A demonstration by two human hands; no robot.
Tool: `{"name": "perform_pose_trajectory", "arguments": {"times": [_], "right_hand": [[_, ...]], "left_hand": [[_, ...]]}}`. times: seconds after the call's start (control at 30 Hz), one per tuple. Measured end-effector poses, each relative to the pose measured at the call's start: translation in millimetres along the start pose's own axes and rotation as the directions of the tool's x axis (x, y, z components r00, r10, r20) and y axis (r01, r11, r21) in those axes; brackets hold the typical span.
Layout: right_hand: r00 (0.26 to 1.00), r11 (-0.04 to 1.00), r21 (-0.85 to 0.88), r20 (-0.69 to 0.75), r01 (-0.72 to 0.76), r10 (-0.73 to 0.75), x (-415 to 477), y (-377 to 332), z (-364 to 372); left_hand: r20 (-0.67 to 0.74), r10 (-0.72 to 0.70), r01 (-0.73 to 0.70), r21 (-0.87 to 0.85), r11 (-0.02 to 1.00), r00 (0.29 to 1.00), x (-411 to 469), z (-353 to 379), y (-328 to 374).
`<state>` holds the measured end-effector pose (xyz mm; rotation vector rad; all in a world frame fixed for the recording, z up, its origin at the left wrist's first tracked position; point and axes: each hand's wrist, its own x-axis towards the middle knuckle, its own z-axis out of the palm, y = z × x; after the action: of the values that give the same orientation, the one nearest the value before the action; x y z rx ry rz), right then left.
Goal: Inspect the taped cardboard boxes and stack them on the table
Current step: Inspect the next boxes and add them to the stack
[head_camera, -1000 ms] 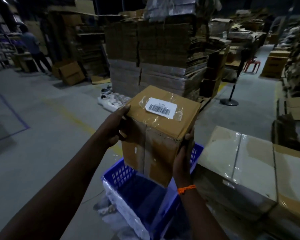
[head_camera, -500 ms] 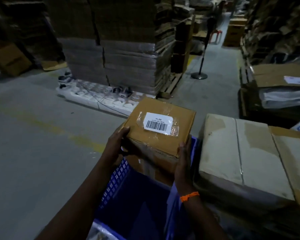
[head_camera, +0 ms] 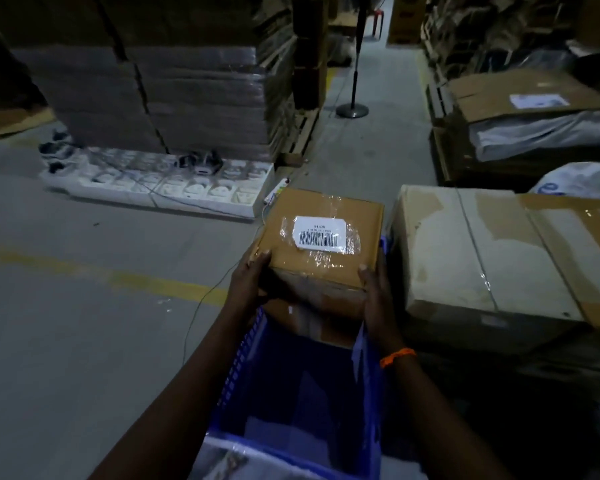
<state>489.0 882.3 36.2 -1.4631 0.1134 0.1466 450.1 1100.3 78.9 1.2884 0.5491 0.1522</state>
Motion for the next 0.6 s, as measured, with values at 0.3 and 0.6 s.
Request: {"name": "perform_pose_trajectory", "arguments": {"times": [0.3,0.6], "right_hand": [[0.99,0.994,-0.072,0.117,0.086,-0.078,-33,8,-23],[0.887,0.837,-0.395,0.415,0.378,-0.205,-101,64,-69]], "left_hand": [[-0.186,0.135,-0.104,0.17,0.98,0.973,-53,-3,-42],[-0.085,0.385,-0.197,0.747,0.635,0.919,-191,-10,-153]]}}
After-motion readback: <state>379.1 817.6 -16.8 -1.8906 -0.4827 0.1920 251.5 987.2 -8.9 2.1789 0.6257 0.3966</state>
